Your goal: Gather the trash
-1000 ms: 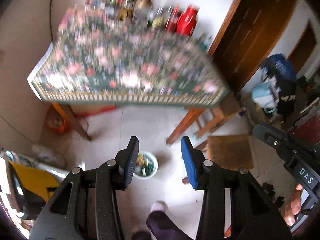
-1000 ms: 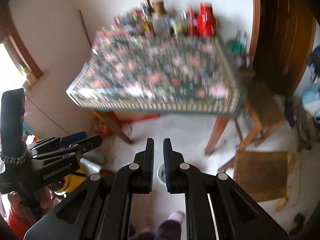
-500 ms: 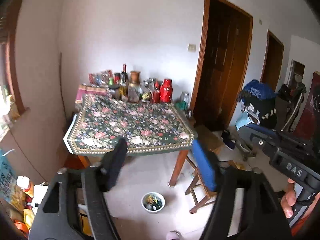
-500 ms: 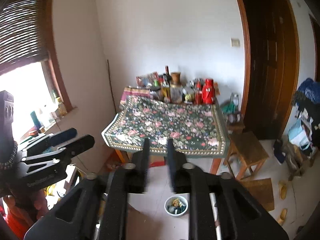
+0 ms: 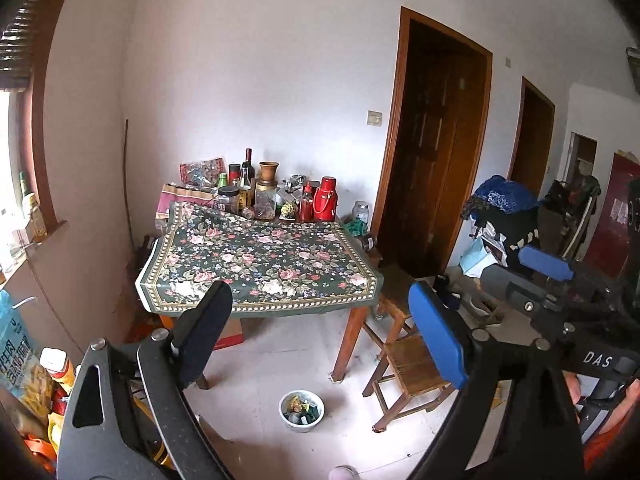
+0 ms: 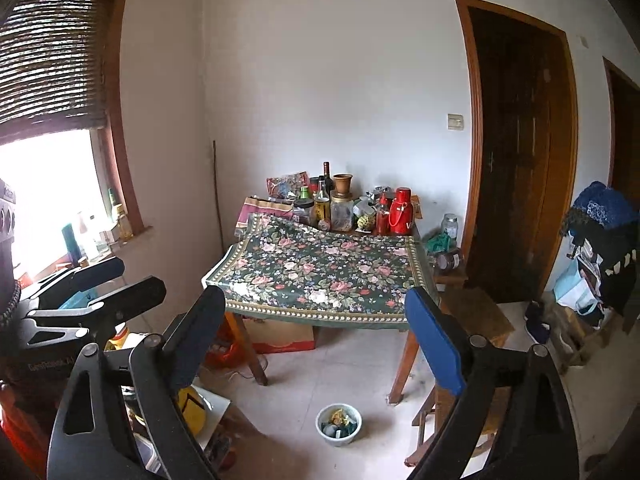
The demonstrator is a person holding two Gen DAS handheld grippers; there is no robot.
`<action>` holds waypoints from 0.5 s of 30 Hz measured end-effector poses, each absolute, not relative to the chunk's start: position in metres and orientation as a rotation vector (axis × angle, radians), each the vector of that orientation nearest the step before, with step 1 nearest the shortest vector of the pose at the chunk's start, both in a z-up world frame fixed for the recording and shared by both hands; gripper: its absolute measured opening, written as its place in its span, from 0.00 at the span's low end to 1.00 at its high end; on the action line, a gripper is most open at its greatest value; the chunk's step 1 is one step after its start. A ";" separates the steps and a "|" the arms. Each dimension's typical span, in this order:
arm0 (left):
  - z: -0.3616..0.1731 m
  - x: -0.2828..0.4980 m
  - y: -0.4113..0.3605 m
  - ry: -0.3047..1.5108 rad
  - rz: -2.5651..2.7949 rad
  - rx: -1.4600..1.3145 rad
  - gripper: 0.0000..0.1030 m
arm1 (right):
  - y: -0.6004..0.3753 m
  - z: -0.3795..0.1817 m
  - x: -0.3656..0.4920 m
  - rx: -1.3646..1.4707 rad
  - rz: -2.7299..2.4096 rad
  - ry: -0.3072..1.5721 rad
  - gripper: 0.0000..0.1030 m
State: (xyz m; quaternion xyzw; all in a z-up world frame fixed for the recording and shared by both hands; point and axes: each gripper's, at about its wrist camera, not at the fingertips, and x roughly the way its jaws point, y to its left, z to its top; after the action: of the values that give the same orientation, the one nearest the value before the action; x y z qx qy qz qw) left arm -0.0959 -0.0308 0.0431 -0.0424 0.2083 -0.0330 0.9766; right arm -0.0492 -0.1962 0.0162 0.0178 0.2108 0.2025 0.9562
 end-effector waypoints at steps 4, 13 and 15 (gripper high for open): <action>0.043 -0.100 -0.028 0.420 -0.065 -0.085 0.87 | -0.193 0.016 -0.053 0.031 0.407 0.430 0.87; 0.038 -0.097 -0.029 0.436 -0.070 -0.085 0.87 | -0.194 0.014 -0.056 0.031 0.397 0.444 0.87; 0.037 -0.096 -0.030 0.439 -0.069 -0.081 0.87 | -0.193 0.014 -0.056 0.030 0.393 0.448 0.87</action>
State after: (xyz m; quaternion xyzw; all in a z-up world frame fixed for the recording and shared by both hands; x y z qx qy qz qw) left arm -0.0964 -0.0295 0.0373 -0.0404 0.2176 -0.0343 0.9746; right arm -0.0560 -0.1929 0.0136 0.0148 0.2208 0.1938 0.9558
